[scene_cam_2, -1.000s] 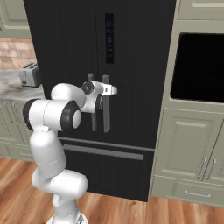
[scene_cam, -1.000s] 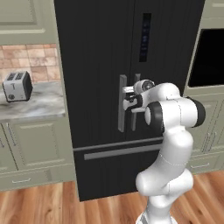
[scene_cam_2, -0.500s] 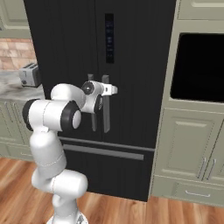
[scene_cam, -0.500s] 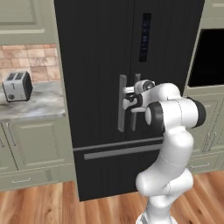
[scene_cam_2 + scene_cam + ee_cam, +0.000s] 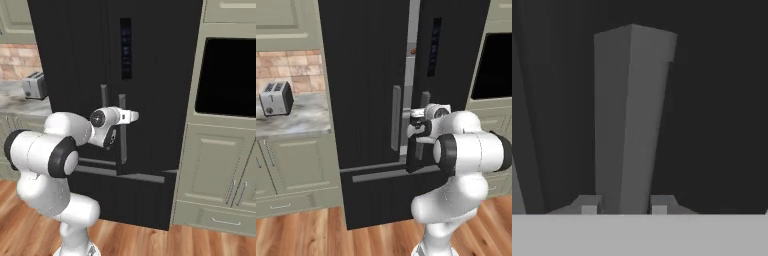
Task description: Move the hot dog bun to the plate on the dining table and place the condiment next to that plate. Then navigate to the fridge and take the sausage and place it on the plate as well.
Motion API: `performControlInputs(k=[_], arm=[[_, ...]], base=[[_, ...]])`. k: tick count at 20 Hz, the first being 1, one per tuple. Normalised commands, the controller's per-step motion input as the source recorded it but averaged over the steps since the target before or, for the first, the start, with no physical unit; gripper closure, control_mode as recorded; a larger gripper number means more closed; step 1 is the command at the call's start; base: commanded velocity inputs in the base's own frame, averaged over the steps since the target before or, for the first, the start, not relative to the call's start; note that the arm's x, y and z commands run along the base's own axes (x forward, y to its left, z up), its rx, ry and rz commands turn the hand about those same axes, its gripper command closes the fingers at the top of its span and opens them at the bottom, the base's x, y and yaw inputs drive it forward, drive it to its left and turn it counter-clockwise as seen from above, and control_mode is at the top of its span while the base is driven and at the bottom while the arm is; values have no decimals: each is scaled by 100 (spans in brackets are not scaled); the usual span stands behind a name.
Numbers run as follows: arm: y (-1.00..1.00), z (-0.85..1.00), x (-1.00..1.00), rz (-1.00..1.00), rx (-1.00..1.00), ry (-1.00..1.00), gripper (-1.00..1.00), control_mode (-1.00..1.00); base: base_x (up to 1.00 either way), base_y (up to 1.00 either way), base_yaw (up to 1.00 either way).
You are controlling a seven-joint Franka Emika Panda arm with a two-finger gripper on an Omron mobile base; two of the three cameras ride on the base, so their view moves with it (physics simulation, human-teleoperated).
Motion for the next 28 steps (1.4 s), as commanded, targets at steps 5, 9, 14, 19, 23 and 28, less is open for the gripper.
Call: performControlInputs(k=[5,9,14,19,23,28], arm=[[-29,50,-90,-13,0,0,100,-100],[-21,64,-82,-14,0,5,100,-100],[-5,72,-65,-18,0,17,-100,-100],[5,84,-47,-15,0,13,-100,-100],[56,85,-24,-1,-3,18,-100,-100],[84,65,-5,1,-10,33,-100,-100]], base=[[0,0,0],[0,0,0],[0,0,0],[0,0,0],[0,0,0],[0,0,0]])
